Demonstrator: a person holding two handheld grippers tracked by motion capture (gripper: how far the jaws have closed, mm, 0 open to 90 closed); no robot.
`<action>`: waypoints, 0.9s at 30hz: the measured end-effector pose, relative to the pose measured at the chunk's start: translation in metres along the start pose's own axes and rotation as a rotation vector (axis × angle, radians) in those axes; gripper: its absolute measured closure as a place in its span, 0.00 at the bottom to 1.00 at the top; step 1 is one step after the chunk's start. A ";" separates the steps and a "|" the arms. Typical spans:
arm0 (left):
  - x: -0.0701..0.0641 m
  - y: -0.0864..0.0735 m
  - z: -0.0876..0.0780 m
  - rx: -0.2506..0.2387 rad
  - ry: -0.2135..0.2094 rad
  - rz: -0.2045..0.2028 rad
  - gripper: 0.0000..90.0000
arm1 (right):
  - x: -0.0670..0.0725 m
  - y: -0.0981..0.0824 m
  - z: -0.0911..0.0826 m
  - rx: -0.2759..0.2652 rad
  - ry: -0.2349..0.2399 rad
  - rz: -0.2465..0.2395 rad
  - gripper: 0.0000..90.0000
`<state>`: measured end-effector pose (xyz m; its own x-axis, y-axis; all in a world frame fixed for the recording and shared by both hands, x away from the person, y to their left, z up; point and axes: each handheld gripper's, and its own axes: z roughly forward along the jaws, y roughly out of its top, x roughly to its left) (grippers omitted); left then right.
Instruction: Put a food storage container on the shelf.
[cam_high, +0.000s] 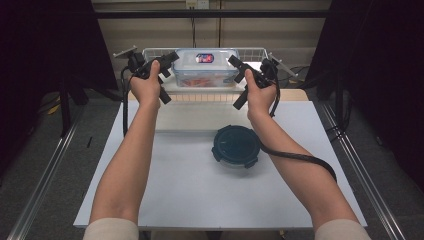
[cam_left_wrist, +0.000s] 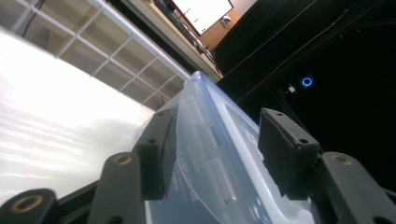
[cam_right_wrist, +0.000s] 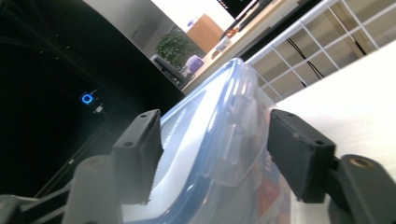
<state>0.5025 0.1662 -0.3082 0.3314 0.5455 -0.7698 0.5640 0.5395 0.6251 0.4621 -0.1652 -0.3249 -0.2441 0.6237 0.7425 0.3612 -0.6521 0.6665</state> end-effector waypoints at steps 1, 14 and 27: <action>0.000 0.000 -0.002 -0.006 -0.001 0.003 0.49 | 0.000 0.000 -0.001 -0.005 0.002 -0.005 0.35; -0.005 -0.018 -0.027 -0.003 -0.033 0.020 0.32 | 0.000 -0.010 -0.024 0.020 0.044 -0.002 0.31; -0.009 -0.042 -0.042 0.041 -0.098 -0.007 0.23 | -0.003 -0.020 -0.045 0.046 0.072 0.006 0.29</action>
<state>0.4446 0.1654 -0.3220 0.3989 0.4750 -0.7844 0.5961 0.5156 0.6154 0.4147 -0.1732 -0.3376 -0.3056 0.5858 0.7506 0.4036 -0.6343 0.6593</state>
